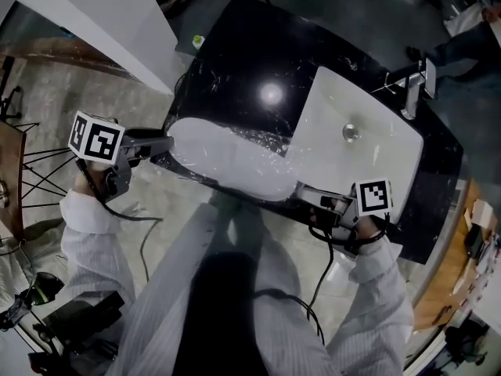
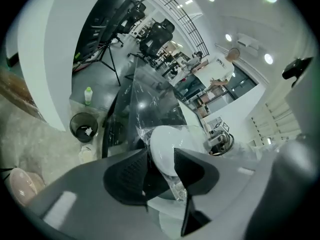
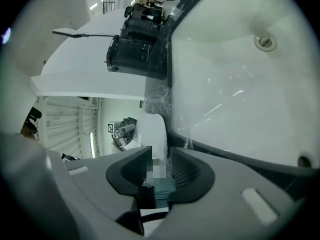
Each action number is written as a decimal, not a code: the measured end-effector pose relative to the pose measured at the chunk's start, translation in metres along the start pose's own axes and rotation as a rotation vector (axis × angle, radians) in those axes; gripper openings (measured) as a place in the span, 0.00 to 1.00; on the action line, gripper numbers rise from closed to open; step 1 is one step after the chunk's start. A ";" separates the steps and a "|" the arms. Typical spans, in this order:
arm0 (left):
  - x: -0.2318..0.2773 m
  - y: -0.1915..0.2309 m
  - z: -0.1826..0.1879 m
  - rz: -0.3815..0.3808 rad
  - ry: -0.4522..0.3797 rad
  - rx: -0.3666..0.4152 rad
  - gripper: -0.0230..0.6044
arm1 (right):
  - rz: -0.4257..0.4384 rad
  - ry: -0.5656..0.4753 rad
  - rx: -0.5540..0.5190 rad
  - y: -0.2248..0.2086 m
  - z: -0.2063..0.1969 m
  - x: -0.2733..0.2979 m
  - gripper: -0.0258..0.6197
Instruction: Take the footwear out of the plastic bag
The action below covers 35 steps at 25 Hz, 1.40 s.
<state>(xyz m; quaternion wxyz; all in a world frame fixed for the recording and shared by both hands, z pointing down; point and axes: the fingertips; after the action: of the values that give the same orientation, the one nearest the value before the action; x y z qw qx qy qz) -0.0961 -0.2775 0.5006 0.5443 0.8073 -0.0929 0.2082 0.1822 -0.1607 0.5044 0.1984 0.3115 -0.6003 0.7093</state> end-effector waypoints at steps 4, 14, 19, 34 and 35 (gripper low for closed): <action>0.012 0.002 -0.002 -0.026 0.053 -0.018 0.29 | 0.011 0.030 0.025 -0.003 0.005 0.008 0.24; 0.022 0.000 -0.007 -0.087 0.069 -0.066 0.23 | 0.228 0.110 -0.054 0.032 0.008 0.022 0.23; 0.016 -0.014 -0.004 -0.125 0.012 -0.049 0.21 | 0.365 0.031 -0.114 0.056 0.008 0.009 0.22; -0.015 -0.106 0.023 -0.228 -0.135 0.173 0.16 | 0.361 -0.215 -0.296 0.093 -0.009 -0.057 0.16; -0.016 -0.110 0.024 -0.232 -0.137 0.184 0.16 | 0.360 -0.220 -0.299 0.095 -0.009 -0.060 0.16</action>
<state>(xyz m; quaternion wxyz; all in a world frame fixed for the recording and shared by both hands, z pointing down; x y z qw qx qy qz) -0.0631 -0.2576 0.3941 0.4809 0.8714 -0.0165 0.0958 0.1617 -0.1651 0.3935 0.0463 0.2419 -0.7624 0.5984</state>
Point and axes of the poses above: the fingertips, and each gripper's own axes: x forward along the fingers, y to its left, z out of its top, and after that the axes turned 15 degrees about -z, right-handed
